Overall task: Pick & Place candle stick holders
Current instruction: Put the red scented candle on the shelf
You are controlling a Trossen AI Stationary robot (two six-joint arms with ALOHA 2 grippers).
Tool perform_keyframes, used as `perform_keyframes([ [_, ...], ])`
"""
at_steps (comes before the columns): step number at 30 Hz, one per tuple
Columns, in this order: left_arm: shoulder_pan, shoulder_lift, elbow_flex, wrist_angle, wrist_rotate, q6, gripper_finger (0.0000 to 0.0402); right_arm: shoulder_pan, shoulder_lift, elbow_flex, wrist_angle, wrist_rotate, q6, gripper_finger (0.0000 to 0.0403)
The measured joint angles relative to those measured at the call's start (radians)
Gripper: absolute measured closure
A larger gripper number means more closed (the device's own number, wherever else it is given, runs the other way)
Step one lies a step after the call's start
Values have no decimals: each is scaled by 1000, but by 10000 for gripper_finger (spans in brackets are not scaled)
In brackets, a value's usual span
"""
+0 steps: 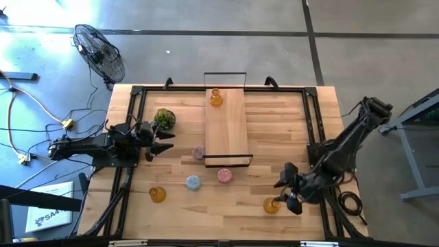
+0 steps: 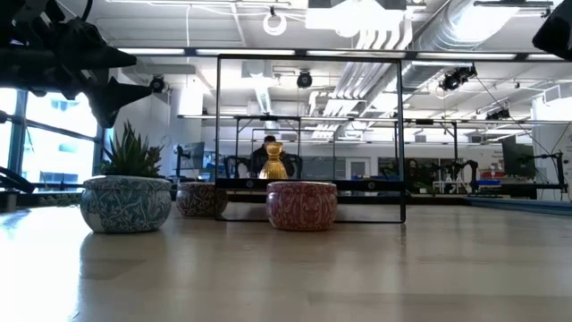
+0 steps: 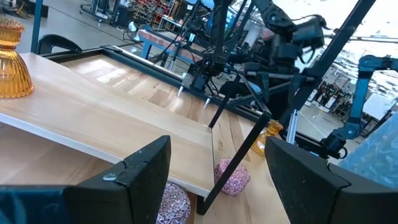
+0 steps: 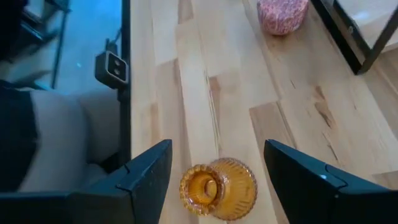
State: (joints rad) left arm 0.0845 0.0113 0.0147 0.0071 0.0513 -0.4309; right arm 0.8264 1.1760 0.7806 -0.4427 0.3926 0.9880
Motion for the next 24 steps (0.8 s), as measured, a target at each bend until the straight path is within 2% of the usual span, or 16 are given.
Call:
perform_keyframes([
  [9,0,0,0,5,25,-45,144,-2,212,137,1,134,-180,194],
  [15,0,0,0,13,78,-55,144,-1,287,210,-2,72,-153,203],
  [24,0,0,0,23,123,-54,144,7,297,234,-60,19,-26,204],
])
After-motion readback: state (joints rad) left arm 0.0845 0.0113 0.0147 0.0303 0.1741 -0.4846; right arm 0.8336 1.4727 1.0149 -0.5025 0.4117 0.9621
